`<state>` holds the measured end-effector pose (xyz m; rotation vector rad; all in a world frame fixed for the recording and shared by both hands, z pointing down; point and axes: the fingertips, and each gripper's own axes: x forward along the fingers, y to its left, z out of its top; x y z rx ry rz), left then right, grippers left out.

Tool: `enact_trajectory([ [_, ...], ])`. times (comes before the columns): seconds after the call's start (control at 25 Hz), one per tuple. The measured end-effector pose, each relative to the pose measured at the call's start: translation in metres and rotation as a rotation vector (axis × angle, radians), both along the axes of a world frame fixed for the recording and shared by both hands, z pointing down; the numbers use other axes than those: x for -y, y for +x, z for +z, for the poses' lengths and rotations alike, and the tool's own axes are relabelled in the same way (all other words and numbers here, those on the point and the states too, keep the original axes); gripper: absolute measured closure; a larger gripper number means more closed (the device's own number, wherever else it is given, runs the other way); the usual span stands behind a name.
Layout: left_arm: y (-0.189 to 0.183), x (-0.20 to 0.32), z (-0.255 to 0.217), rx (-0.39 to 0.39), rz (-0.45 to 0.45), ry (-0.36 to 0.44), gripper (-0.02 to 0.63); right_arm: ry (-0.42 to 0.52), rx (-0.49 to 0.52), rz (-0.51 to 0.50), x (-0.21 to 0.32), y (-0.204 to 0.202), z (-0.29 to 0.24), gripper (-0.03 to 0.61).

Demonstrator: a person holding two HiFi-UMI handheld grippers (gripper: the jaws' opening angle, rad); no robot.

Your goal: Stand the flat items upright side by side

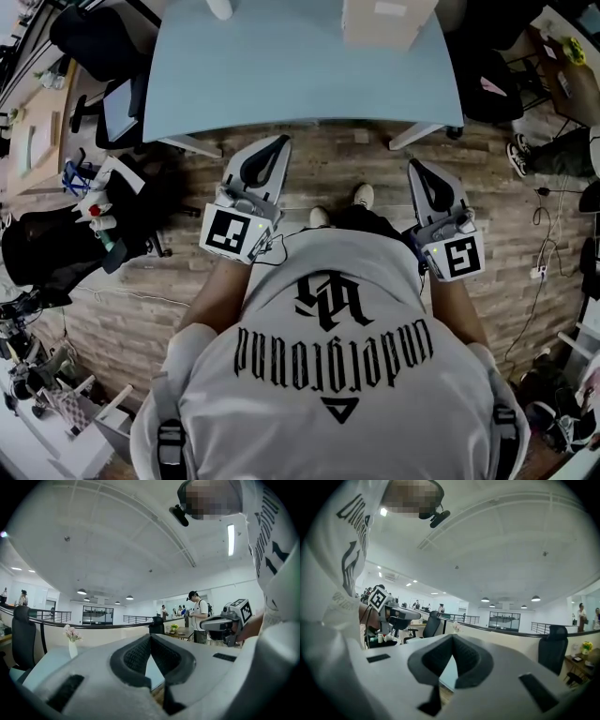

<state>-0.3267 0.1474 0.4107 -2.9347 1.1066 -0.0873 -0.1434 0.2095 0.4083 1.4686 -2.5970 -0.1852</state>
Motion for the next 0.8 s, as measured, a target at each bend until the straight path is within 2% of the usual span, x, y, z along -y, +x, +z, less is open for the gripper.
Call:
enact_trajectory([
  [0.12,-0.001,-0.005,0.001,-0.005,0.001,-0.027,0.615,-0.003,0.025,0.000,-0.002,-0.002,-0.002,0.574],
  [0.24,-0.004,-0.003,0.001,-0.012,0.001,-0.001,0.615,-0.009,0.063,0.002,0.000,-0.001,-0.006,0.574],
  [0.8,-0.002,-0.003,-0.004,-0.025,0.005,0.008,0.614,-0.007,0.077,0.023,0.003,0.020,-0.010,0.574],
])
